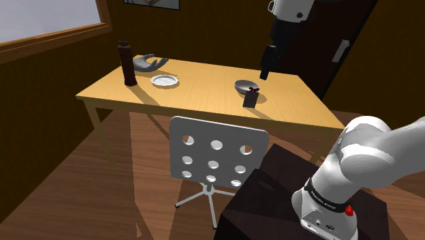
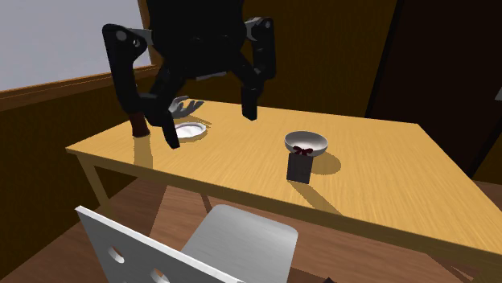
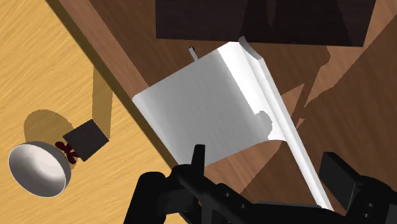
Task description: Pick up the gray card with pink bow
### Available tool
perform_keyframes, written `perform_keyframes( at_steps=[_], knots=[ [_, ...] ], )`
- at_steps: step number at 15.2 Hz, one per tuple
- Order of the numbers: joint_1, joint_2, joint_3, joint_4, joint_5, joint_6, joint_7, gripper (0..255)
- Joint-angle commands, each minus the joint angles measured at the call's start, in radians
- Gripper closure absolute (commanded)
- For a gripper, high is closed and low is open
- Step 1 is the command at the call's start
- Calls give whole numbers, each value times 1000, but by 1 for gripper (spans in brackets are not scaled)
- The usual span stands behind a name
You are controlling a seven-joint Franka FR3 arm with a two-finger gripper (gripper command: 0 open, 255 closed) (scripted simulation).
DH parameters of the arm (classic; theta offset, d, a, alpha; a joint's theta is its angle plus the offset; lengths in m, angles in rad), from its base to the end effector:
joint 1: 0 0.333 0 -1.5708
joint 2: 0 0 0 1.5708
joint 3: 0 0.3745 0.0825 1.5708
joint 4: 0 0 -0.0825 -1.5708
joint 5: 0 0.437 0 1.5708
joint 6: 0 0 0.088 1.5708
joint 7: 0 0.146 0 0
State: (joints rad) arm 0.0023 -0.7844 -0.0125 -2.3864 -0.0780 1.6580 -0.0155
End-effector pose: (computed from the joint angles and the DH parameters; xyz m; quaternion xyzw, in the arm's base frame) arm 0.3292 -0.0151 0.5846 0.9990 0.0067 0.0276 0.0348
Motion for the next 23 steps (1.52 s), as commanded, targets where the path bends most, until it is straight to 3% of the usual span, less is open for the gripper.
perform_keyframes(
  at_steps=[1, 12, 23],
  knots=[
    [0, 0, 0, 0, 0, 0, 0, 0],
    [-29, 411, -149, 154, -159, 63, -295, 0],
    [-72, 868, -227, 420, -272, 100, -549, 0]
  ],
)
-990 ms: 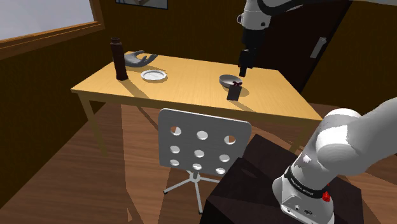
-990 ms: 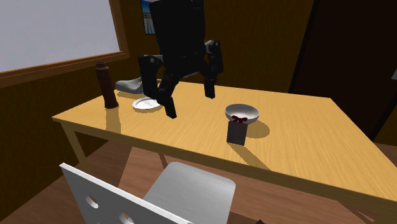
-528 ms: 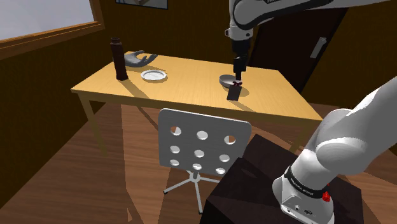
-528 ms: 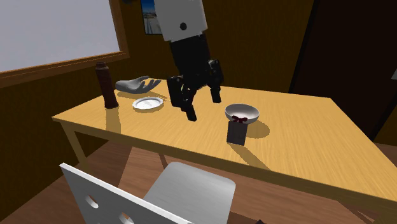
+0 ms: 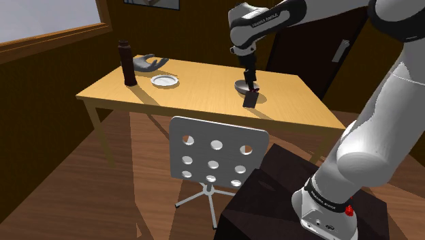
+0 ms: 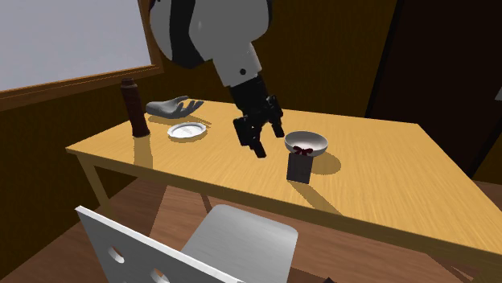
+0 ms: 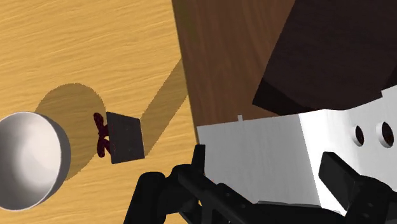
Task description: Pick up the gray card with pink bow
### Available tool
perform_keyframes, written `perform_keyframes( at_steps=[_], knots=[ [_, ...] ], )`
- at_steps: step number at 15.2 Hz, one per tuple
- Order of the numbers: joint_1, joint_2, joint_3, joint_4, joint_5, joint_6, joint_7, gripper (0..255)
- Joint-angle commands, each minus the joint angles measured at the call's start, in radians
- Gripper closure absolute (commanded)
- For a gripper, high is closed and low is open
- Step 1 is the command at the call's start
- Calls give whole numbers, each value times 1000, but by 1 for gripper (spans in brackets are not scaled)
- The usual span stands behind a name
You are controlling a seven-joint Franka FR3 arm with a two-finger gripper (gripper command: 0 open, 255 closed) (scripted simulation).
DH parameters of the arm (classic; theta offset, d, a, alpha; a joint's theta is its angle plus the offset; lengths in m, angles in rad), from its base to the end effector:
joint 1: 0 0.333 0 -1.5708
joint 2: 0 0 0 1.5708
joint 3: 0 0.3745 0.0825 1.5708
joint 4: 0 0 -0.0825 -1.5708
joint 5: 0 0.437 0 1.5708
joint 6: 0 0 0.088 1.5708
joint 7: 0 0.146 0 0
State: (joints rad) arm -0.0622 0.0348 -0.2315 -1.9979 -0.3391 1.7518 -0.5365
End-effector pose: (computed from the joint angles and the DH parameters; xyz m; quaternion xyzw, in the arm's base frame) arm 0.5342 -0.2051 0.4262 0.9618 0.1705 -0.1922 0.0945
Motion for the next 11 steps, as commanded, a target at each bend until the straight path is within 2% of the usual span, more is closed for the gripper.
perform_keyframes(
  at_steps=[1, 11],
  knots=[
    [-13, 92, -11, 61, -20, 7, -49, 0],
    [-73, 528, -33, 416, -112, -17, -245, 0]
  ],
)
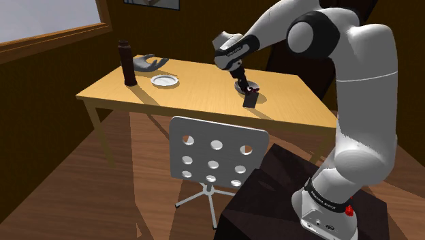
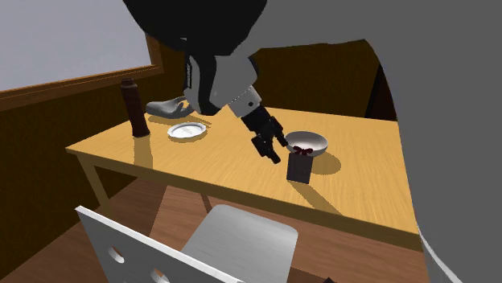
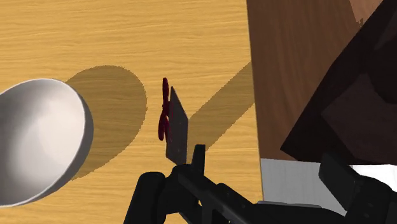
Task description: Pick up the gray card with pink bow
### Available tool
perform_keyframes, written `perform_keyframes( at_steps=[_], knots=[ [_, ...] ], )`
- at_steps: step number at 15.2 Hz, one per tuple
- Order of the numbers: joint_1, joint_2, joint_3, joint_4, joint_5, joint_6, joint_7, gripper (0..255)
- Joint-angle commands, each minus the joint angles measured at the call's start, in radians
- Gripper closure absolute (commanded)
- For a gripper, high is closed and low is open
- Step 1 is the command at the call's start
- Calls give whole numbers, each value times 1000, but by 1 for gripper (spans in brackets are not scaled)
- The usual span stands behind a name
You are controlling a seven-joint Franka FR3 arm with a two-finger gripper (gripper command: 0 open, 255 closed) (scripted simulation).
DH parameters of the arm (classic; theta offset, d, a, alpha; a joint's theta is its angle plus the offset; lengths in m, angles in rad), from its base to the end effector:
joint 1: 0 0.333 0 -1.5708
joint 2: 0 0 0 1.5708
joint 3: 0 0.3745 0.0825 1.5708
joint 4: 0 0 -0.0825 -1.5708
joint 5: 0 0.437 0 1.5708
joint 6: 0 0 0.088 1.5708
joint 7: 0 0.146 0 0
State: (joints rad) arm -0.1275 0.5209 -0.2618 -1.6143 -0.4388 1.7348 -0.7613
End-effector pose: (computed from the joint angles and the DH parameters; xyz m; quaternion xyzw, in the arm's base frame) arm 0.6382 -0.2994 0.3121 0.9106 0.2523 -0.3030 0.1235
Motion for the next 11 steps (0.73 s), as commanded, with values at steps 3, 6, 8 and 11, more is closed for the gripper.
perform_keyframes(
  at_steps=[3, 6, 8, 11],
  knots=[
    [-27, 181, -8, 168, -39, -20, -79, 0],
    [-49, 328, -15, 325, -66, -50, -142, 0],
    [-65, 433, -21, 445, -82, -75, -187, 0],
    [-68, 458, -18, 449, -79, -59, -175, 0]
  ],
)
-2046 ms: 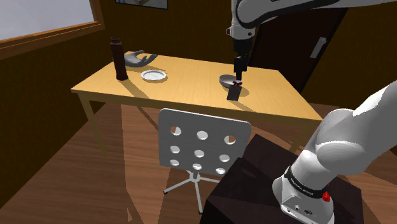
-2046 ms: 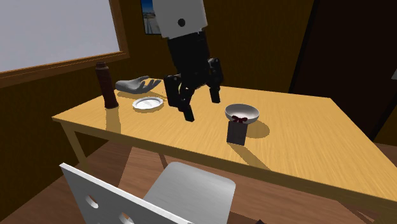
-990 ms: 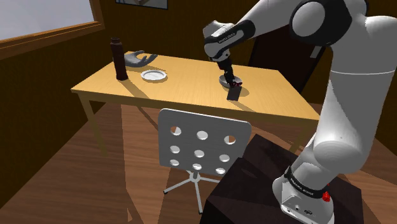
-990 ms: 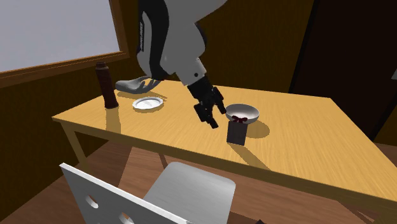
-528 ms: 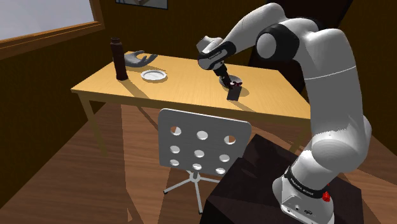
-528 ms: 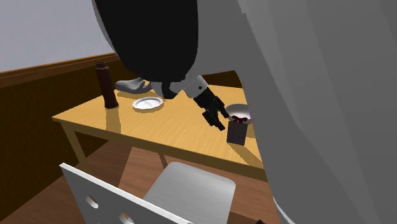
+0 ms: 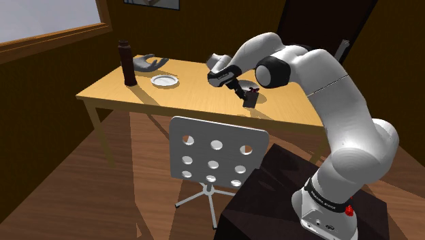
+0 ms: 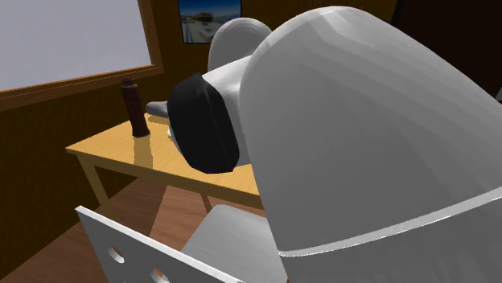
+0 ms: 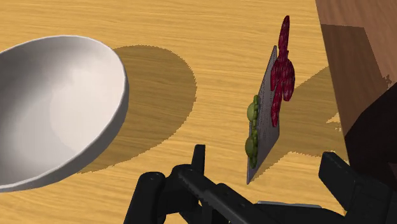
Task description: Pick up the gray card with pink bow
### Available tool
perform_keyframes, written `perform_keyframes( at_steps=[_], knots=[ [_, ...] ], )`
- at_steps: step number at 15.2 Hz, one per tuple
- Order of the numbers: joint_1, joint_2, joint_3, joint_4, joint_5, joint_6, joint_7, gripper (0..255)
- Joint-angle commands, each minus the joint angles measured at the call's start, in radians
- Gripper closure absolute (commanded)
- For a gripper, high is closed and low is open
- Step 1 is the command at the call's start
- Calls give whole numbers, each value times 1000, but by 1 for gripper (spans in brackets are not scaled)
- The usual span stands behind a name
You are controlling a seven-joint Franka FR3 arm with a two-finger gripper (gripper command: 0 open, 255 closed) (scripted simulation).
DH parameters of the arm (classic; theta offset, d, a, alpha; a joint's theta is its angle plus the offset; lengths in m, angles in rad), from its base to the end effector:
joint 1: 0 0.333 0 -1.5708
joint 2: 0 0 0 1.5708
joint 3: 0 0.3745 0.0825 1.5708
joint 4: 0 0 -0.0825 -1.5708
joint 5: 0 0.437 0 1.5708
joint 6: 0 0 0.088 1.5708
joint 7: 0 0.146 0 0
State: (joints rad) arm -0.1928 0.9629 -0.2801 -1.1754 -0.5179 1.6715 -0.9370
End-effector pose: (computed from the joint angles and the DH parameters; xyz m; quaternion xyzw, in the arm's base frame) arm 0.7079 -0.3716 0.1933 0.8543 0.3147 -0.3878 0.1443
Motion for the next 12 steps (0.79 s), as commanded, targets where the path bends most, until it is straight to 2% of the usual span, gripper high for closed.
perform_keyframes(
  at_steps=[1, 7, 8, 12],
  knots=[
    [-4, 24, 1, 12, 0, 10, 5, 0],
    [-8, 56, 4, 22, 3, 27, 18, 0],
    [-8, 56, 4, 21, 3, 28, 18, 255],
    [-8, 56, 4, 21, 3, 28, 18, 255]
  ],
)
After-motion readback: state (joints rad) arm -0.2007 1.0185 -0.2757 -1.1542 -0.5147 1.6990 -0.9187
